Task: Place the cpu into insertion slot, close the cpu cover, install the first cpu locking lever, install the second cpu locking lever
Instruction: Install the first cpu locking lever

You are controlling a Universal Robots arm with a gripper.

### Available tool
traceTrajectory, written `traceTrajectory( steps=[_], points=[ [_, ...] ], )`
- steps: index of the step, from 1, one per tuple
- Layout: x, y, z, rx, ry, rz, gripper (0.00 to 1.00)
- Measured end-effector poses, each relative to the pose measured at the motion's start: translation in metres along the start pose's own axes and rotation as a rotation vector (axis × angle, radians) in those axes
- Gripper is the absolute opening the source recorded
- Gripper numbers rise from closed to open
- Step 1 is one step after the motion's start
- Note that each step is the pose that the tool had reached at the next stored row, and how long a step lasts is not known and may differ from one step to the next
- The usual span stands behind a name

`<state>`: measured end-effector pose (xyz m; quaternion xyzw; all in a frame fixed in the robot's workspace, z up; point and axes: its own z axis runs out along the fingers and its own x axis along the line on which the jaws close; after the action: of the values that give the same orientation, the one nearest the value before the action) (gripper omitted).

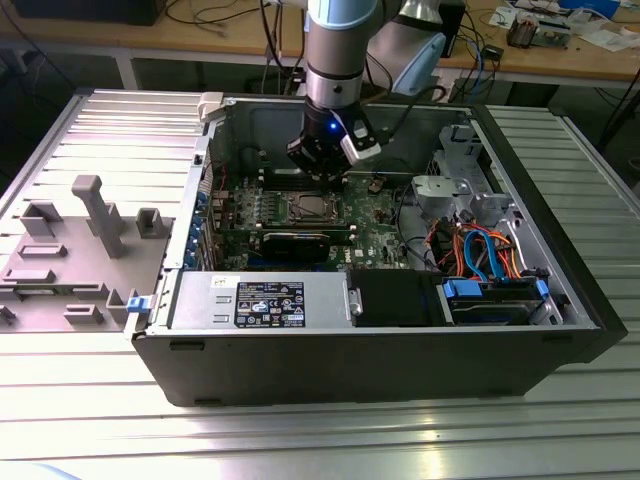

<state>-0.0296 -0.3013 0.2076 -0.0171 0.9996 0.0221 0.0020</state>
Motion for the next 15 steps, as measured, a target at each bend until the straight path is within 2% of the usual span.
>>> traceTrajectory(
  steps=[3, 9, 15],
  points=[
    [0.0000, 0.0000, 0.0000, 0.0002, 0.0001, 0.000, 0.11],
    [0.0002, -0.0022, 0.0031, 0.0104, 0.0007, 0.000, 0.11],
    [0.0001, -0.0023, 0.0049, 0.0095, 0.0005, 0.000, 0.11]
  ],
)
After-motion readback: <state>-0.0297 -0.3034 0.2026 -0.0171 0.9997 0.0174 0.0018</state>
